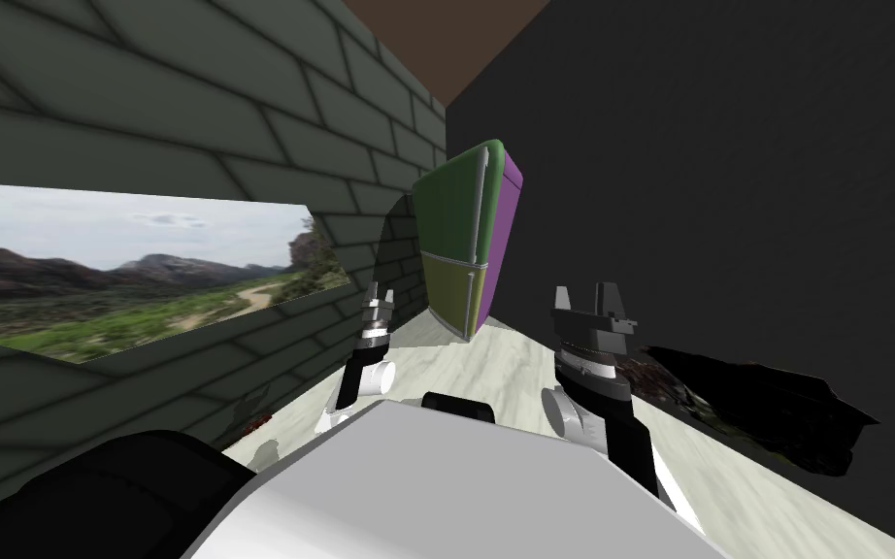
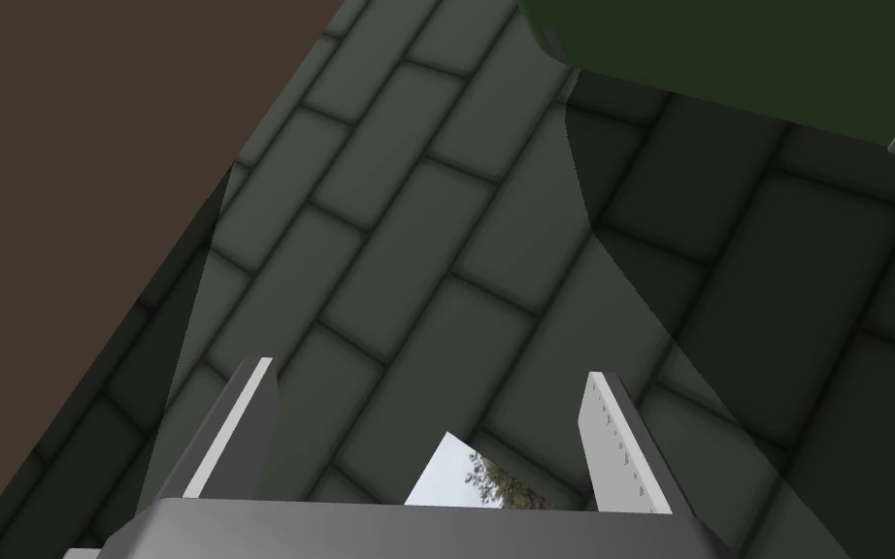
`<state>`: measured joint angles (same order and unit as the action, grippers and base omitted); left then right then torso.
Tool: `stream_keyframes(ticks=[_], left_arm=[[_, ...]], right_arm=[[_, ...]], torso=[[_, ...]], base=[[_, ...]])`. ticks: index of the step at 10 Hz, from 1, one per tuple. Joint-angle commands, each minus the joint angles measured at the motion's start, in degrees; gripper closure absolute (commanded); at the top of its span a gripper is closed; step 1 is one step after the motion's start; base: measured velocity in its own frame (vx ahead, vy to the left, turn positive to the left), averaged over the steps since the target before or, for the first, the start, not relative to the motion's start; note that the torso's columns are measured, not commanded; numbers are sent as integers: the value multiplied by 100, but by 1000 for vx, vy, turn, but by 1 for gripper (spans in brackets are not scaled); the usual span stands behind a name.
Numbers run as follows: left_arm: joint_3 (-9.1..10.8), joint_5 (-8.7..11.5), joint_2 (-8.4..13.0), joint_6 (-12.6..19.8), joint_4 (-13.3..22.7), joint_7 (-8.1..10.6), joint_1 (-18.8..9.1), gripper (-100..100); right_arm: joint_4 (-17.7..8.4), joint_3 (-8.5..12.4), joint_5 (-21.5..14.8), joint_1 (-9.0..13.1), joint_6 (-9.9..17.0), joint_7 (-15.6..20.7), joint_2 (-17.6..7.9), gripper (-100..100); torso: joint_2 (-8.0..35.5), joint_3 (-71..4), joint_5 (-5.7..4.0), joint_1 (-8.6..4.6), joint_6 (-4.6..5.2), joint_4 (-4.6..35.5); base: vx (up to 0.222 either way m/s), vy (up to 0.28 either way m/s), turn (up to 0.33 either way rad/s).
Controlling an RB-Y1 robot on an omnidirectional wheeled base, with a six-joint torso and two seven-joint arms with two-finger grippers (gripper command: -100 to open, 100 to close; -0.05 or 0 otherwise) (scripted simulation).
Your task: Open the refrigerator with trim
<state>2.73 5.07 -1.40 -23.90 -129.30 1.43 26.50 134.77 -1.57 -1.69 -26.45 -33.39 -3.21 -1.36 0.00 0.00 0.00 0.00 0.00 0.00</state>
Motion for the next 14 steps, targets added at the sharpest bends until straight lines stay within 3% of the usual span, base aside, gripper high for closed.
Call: stream_keyframes(ticks=[1,9,10,11,14], left_arm=[[0,0,0,0,0,0,0,0],[0,0,0,-1,-2,0,0,0],[31,-22,234,62,31,-21,-62,-100],[64,-44,394,127,64,-43,-125,-100],[227,-159,794,445,212,-148,-421,-100]], right_arm=[[0,0,0,0,0,0,0,0],[2,0,0,0,0,0,0,0],[2,0,0,0,-1,0,0,0],[0,0,0,0,0,0,0,0],[-1,-1,0,-1,0,0,1,0]], torso=[[232,-467,0,0,0,235],[3539,-7073,0,0,0,3537],[3962,-7919,0,0,0,3960],[4152,-8315,-1,-4,1,4148],[4220,-8460,-4,-14,0,4224]], base=[[0,0,0],[0,0,0],[15,-19,-11],[28,-42,-17],[46,-86,-24]])
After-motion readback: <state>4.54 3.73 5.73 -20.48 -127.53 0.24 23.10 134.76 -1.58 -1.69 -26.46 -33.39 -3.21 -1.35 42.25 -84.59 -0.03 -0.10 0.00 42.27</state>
